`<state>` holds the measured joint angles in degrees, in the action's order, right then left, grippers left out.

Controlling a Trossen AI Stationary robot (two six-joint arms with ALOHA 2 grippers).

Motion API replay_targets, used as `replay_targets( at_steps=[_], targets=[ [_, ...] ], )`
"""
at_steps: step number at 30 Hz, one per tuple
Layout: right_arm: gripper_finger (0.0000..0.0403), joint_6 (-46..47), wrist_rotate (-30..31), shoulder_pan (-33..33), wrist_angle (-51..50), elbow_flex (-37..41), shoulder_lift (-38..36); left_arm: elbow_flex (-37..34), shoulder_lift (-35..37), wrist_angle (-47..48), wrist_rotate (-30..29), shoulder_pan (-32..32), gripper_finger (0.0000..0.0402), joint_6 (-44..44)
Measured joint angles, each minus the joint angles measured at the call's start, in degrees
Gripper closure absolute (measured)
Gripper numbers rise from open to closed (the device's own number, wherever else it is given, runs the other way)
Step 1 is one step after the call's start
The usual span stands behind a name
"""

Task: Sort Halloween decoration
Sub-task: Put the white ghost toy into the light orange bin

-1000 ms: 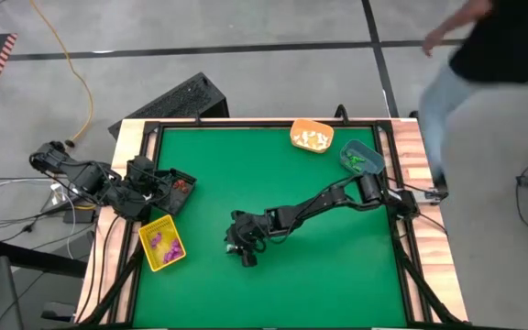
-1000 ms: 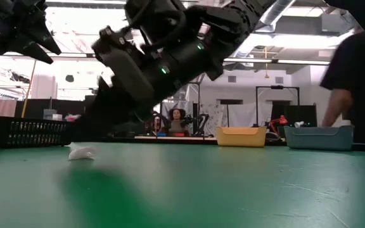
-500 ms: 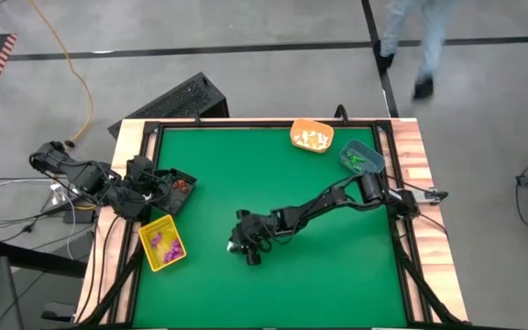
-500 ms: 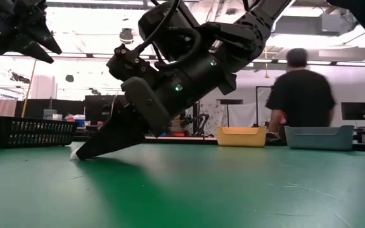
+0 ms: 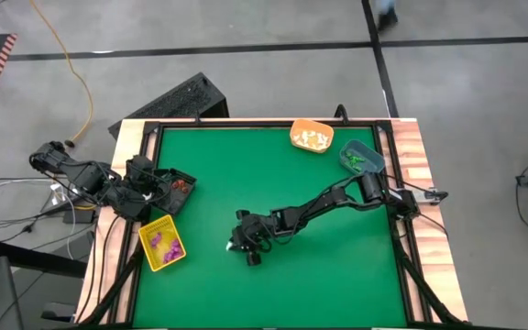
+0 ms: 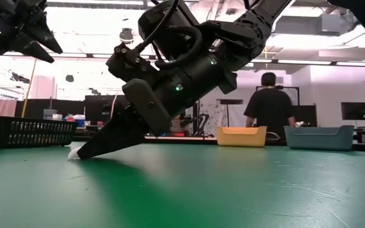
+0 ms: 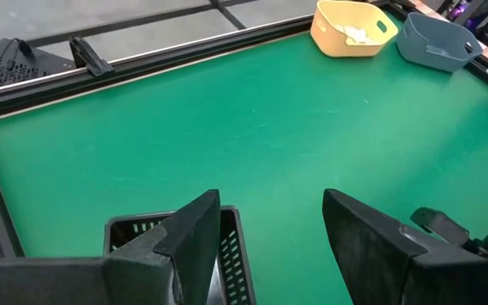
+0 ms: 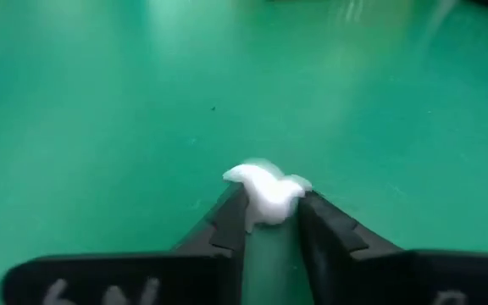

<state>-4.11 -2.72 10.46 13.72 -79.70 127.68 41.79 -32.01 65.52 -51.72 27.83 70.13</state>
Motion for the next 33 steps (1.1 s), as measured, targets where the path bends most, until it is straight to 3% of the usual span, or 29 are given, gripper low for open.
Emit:
replay_targets(
  at_steps=[6,12,23,33],
  targets=[
    [0.0353,4.1,0.1,-0.1,-0.1,0.0,0.0,0.0,0.0,0.0,-0.1,0.0,0.0202,0.0],
    [0.038,6.8,0.1,-0.1,-0.1,0.0,0.0,0.0,0.0,0.1,-0.1,0.0,0.0202,0.0],
    [0.0382,16.2,-0.6,-1.3,6.1,0.2,0.2,0.0,0.0,0.1,-0.1,0.0,0.0202,0.1],
    [0.0383,18.3,-0.2,-4.7,7.0,0.2,-2.1,0.0,0.0,0.0,0.1,0.0,0.0202,0.2]
  ],
)
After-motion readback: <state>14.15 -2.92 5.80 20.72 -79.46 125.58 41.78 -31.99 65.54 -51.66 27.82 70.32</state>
